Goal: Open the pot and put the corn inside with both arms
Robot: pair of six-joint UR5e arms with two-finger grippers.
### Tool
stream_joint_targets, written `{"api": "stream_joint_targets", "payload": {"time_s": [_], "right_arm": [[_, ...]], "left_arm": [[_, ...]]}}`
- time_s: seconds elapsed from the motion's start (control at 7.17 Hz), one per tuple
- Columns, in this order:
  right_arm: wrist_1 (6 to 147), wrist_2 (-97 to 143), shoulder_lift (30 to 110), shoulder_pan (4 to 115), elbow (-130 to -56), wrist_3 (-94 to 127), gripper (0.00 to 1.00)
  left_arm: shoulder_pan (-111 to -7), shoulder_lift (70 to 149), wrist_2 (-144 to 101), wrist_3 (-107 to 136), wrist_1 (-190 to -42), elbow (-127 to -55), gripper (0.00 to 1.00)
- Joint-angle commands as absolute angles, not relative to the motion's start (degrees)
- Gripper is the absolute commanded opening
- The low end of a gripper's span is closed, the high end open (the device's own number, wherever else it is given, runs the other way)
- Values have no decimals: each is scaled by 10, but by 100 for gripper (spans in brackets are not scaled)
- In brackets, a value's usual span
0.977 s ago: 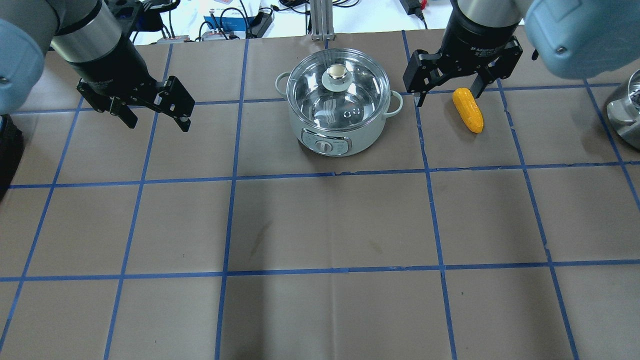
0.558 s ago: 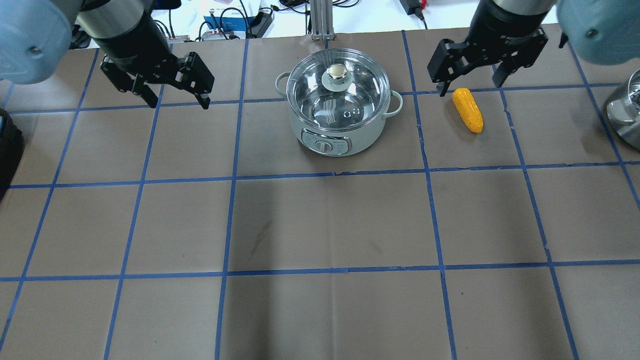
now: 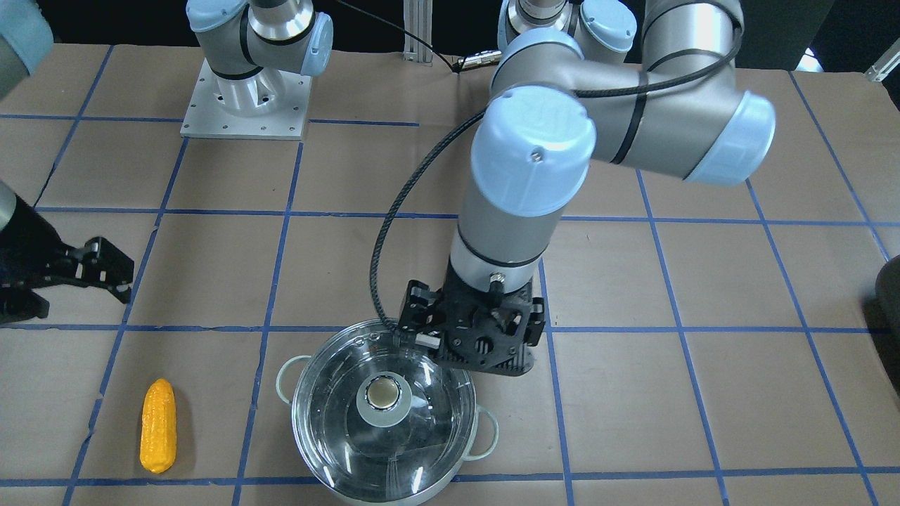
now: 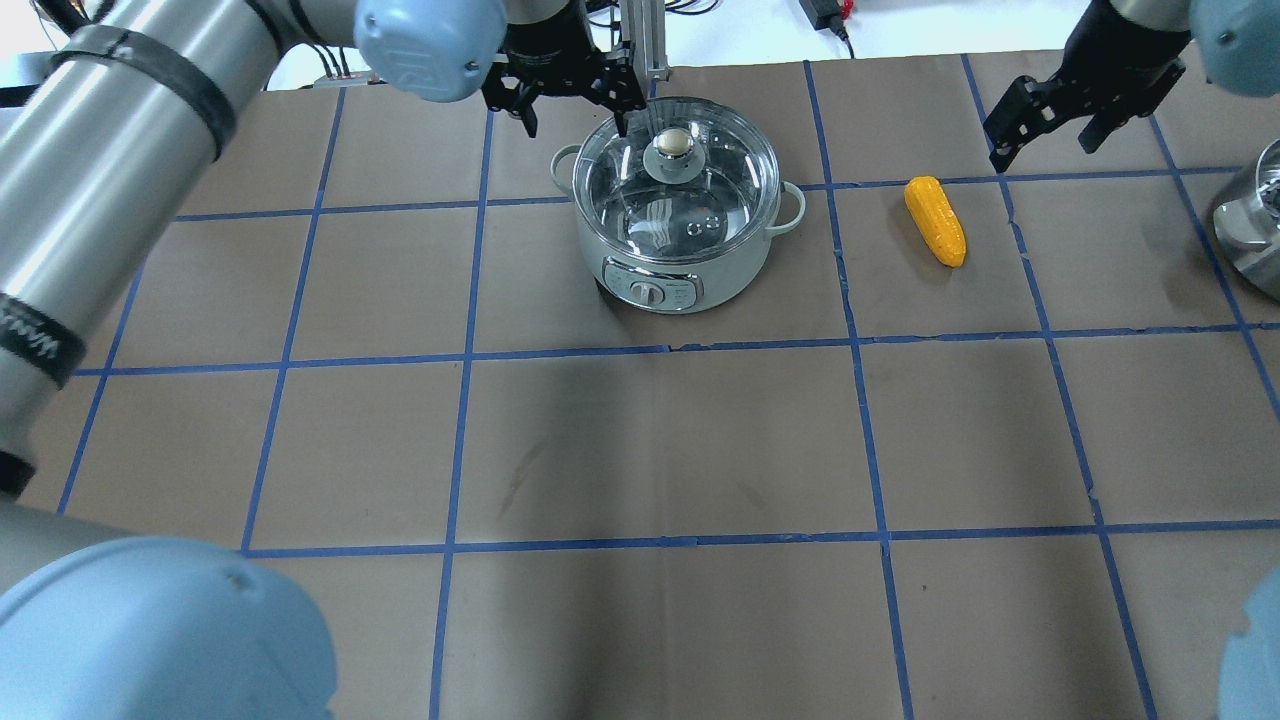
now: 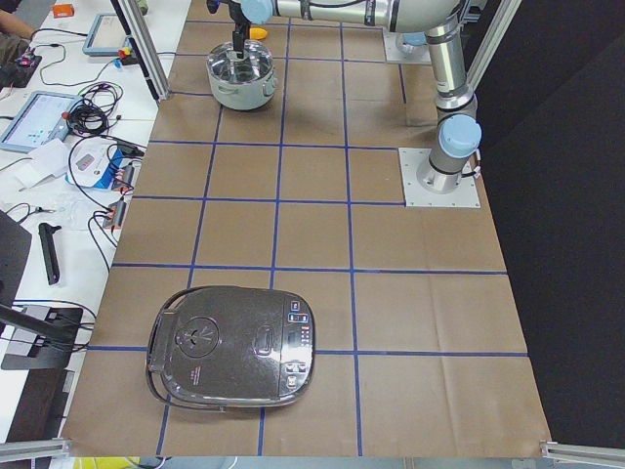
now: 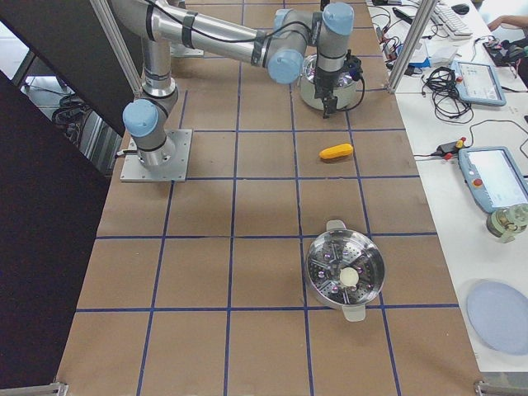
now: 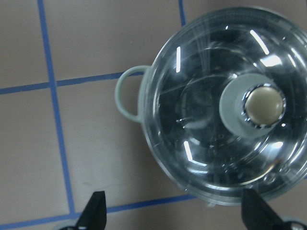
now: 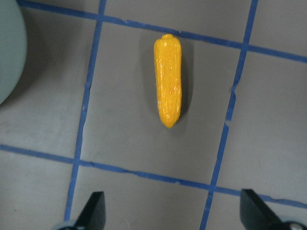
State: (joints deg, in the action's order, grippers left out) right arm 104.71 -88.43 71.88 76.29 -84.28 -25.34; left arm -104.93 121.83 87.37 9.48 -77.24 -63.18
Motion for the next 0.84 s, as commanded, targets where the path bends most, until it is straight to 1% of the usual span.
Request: {"api": "stream_joint_targets", "payload": {"time_s": [0.0, 0.14, 0.28, 0.42, 0.56, 0.7], "right_arm": [[1173, -885, 615, 780, -852, -251, 99], [1226, -885, 585, 787, -866, -260, 98], [1280, -885, 559, 786, -887, -258, 94], [1316, -885, 550, 786, -902, -260, 80], [1329, -885, 531, 786, -904, -271, 64], [1344, -885, 532, 785, -904, -270, 40]], "left_arm": [[-1077, 1278, 876, 142, -754, -585, 100], [-1078, 1280, 876, 154, -754, -584, 100], [-1086, 1286, 875, 158, -733, -584, 100], [-1100, 1298, 876, 178, -722, -584, 100], [-1102, 1303, 877, 179, -716, -584, 100], [-1102, 1304, 878, 178, -715, -584, 100]]}}
